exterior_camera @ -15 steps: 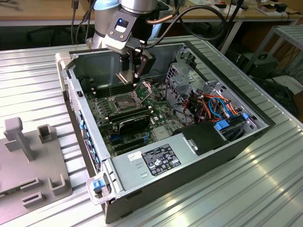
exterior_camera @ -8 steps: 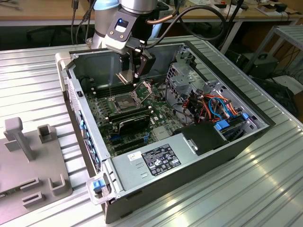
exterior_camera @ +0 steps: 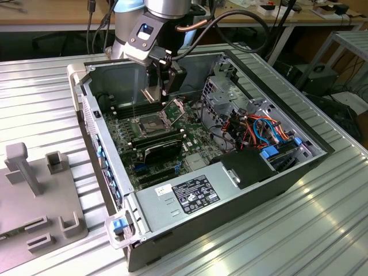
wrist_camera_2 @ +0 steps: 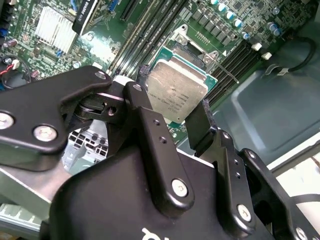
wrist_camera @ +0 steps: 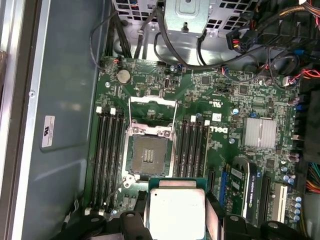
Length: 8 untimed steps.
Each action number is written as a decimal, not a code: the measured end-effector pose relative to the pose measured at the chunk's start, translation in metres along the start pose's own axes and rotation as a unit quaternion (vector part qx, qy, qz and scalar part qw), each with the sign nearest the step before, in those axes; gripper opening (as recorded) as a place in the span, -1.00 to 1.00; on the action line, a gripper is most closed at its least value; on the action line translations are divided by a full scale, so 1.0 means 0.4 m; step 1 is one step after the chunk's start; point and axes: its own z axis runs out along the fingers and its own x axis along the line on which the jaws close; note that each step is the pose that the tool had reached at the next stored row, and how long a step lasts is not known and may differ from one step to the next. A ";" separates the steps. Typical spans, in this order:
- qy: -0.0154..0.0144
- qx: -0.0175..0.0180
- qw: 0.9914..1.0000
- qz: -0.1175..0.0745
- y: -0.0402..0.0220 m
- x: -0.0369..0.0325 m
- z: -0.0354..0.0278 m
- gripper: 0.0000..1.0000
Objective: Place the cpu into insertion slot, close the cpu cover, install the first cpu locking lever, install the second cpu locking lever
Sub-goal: 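Place the cpu into insertion slot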
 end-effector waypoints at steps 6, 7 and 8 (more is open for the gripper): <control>0.000 0.000 1.000 0.009 0.010 0.017 0.021 0.09; 0.000 0.000 1.000 0.012 0.014 0.019 0.027 0.09; 0.000 0.000 1.000 0.014 0.017 0.019 0.031 0.09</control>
